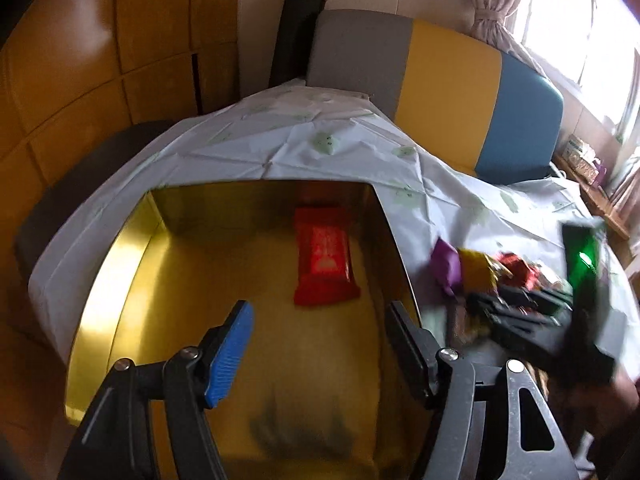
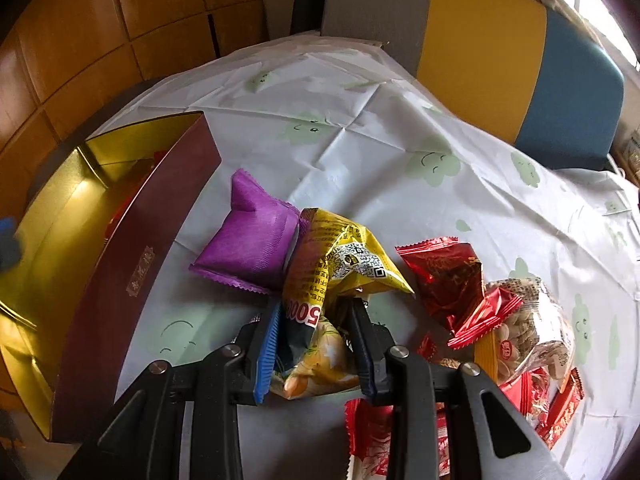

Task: Organize snacks
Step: 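Drop the red packet into the gold box with the left tool while the right tool grasps the yellow bag, then carry the yellow bag over the gold box and release it with the right tool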

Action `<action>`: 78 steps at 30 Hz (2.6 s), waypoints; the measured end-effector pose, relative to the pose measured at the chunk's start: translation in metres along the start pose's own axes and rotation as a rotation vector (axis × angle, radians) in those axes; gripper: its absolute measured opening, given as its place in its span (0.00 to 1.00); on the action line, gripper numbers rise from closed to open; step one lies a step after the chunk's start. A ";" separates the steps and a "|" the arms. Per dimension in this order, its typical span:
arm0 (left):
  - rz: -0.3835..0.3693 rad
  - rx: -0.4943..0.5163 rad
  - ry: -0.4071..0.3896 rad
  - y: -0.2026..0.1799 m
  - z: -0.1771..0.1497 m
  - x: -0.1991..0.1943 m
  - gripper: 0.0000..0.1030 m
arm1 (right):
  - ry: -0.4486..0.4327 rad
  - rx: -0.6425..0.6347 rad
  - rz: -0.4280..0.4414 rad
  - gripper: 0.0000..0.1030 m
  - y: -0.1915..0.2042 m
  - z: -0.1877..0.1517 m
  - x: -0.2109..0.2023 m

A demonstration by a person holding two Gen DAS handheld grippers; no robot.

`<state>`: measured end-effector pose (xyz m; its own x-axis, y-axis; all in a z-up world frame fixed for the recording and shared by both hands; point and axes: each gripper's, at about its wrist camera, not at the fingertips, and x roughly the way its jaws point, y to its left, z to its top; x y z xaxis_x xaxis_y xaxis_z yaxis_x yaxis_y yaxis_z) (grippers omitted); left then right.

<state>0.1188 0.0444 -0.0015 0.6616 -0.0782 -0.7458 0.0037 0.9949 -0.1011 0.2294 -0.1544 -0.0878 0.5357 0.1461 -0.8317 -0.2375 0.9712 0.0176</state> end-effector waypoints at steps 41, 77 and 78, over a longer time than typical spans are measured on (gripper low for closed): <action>0.109 -0.155 -0.044 0.065 -0.060 -0.056 0.75 | -0.132 -0.031 0.196 0.23 0.096 -0.011 -0.105; 0.116 -0.089 -0.054 0.059 -0.061 -0.062 0.72 | -0.130 -0.077 0.189 0.32 0.115 -0.023 -0.108; 0.114 -0.084 -0.055 0.058 -0.061 -0.062 0.72 | -0.135 -0.072 0.184 0.32 0.111 -0.024 -0.111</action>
<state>0.0318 0.1029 -0.0013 0.6945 0.0406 -0.7183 -0.1346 0.9881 -0.0742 0.1244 -0.0676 -0.0073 0.5802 0.3476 -0.7366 -0.3956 0.9108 0.1182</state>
